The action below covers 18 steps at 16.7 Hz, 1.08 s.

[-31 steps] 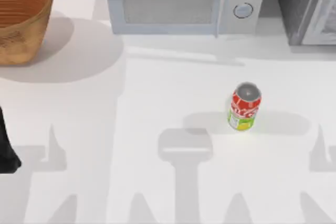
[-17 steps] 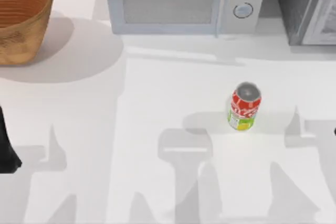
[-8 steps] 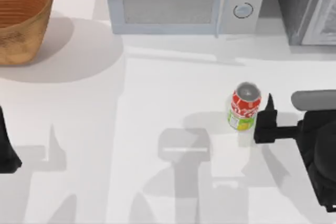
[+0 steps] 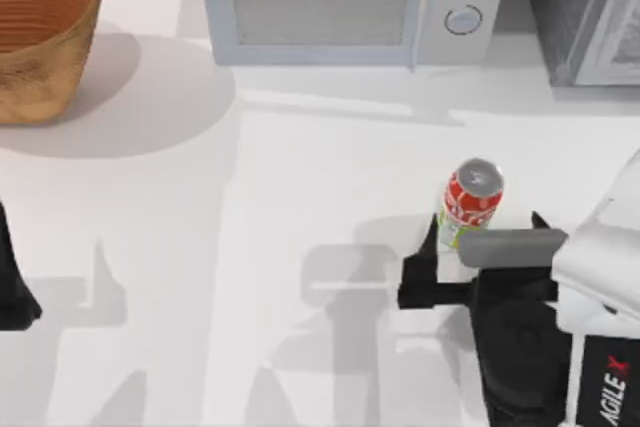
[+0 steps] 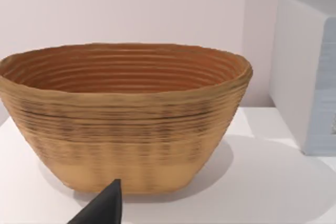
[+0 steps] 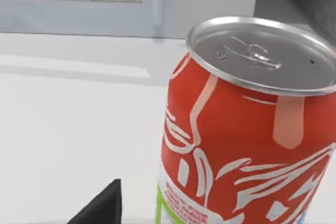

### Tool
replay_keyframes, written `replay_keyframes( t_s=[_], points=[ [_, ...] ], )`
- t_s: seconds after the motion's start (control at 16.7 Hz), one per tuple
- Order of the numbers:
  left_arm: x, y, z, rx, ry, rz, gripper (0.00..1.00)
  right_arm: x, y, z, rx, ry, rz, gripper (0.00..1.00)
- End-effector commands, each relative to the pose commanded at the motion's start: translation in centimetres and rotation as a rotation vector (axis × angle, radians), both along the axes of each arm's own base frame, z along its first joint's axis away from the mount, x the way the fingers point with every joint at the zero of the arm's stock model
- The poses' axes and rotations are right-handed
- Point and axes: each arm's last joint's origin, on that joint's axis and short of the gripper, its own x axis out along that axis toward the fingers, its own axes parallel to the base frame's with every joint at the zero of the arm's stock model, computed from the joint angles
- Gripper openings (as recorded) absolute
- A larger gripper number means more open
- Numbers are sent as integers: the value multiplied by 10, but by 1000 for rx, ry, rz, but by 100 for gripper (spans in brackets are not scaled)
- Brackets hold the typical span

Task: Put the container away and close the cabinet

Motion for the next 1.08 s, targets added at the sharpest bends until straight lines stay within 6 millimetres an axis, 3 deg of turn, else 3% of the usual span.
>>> replay_keyframes(
  t_s=[0.24,0.6,1.08],
  points=[
    [0,0,0,0,0,0,100,-4,11,-12,30,-38,-7,100],
    [0,0,0,0,0,0,100,-2,10,-12,28,-36,-9,100],
    [0,0,0,0,0,0,100,54,11,-17,30,-38,-7,100]
  ],
)
